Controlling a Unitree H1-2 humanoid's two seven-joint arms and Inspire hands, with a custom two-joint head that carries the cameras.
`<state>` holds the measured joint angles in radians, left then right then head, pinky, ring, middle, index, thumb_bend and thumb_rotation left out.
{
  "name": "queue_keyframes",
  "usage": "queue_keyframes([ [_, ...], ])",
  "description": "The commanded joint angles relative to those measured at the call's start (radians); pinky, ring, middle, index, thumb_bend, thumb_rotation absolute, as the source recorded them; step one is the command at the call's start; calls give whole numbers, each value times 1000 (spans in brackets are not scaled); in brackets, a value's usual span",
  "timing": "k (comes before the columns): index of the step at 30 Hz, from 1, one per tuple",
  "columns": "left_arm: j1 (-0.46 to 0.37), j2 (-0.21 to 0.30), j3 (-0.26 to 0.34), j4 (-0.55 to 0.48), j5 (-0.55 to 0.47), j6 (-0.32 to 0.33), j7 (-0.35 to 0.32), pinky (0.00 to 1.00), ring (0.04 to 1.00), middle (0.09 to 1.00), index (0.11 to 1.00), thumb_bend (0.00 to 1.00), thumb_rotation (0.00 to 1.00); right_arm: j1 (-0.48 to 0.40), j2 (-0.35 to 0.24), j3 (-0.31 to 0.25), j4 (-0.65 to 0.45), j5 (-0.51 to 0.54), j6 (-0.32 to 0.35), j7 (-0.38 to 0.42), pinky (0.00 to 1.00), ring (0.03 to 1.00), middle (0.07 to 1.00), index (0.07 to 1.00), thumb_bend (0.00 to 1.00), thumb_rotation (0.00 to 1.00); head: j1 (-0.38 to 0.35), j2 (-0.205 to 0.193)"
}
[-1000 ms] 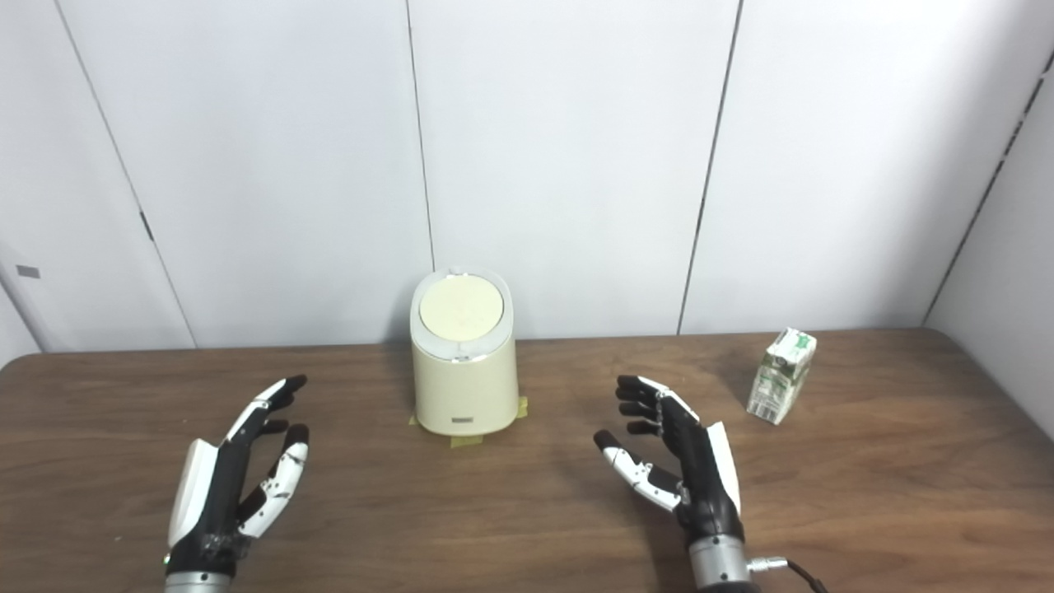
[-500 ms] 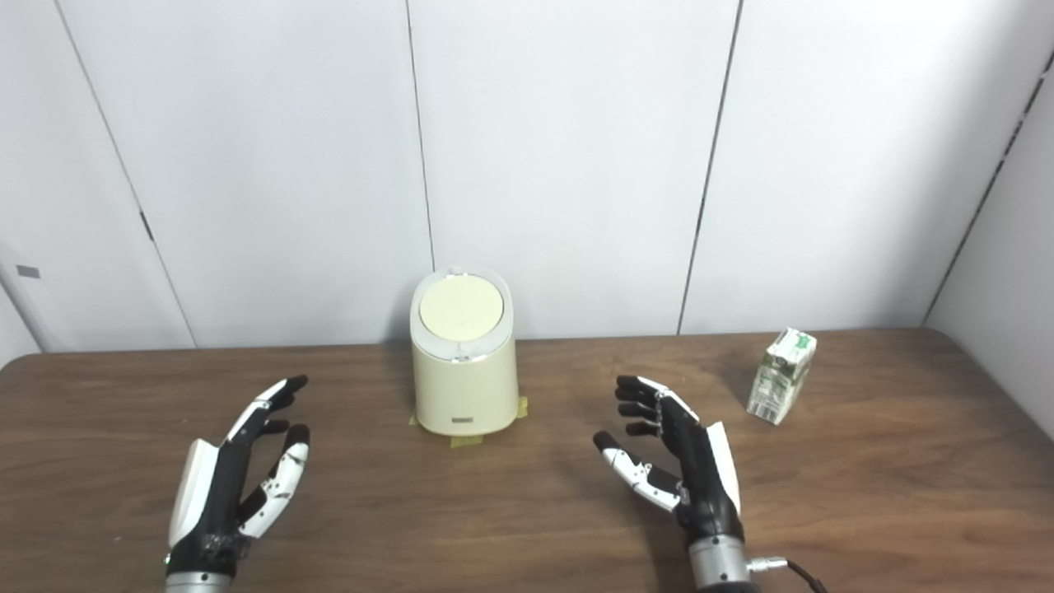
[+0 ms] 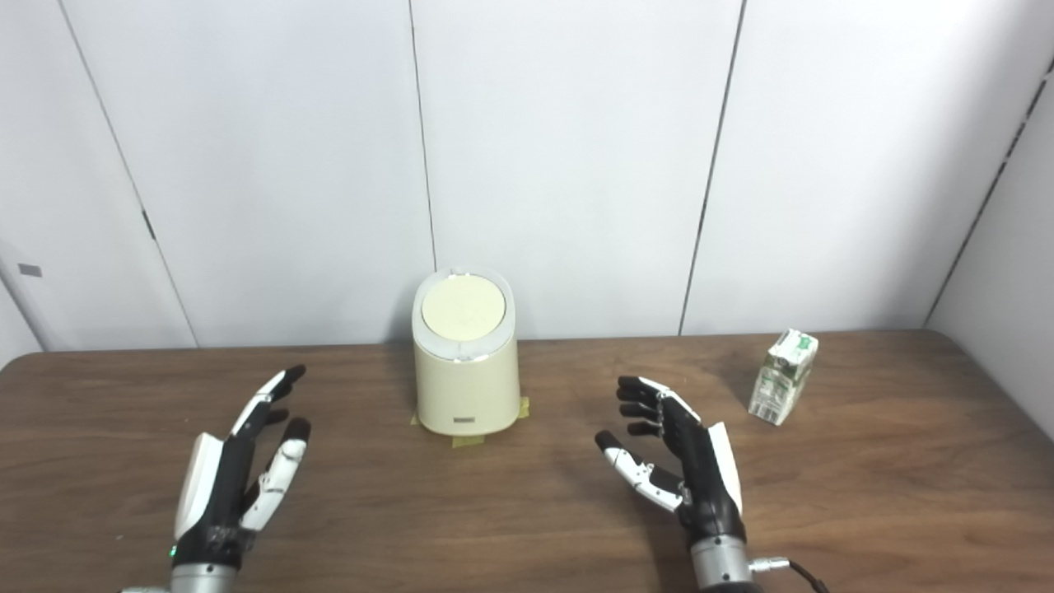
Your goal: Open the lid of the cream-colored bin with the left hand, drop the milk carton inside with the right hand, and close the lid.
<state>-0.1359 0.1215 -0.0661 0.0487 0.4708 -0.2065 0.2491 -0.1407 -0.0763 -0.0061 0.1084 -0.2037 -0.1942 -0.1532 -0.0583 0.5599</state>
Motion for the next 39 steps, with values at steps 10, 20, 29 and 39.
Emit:
queue_keyframes([
  [10,-228,-94,-21,-32,74,190,-11,813,913,946,918,659,828,5,-2,17,22,-24,-46,-10,623,704,731,728,248,218,-5,-1],
  [20,-355,-116,-61,-63,141,391,-65,853,969,1000,991,748,448,3,-3,17,25,-26,-48,-15,626,705,728,725,248,244,-5,-2],
  [29,-446,-68,-140,-19,295,608,-151,991,1000,1000,1000,787,392,1,-6,28,32,-34,-51,-11,627,706,730,729,247,244,-14,-11],
  [39,-503,-90,-119,52,364,676,-230,1000,1000,1000,1000,708,492,3,0,38,24,-47,-22,-16,599,677,723,733,258,303,-18,-20],
])
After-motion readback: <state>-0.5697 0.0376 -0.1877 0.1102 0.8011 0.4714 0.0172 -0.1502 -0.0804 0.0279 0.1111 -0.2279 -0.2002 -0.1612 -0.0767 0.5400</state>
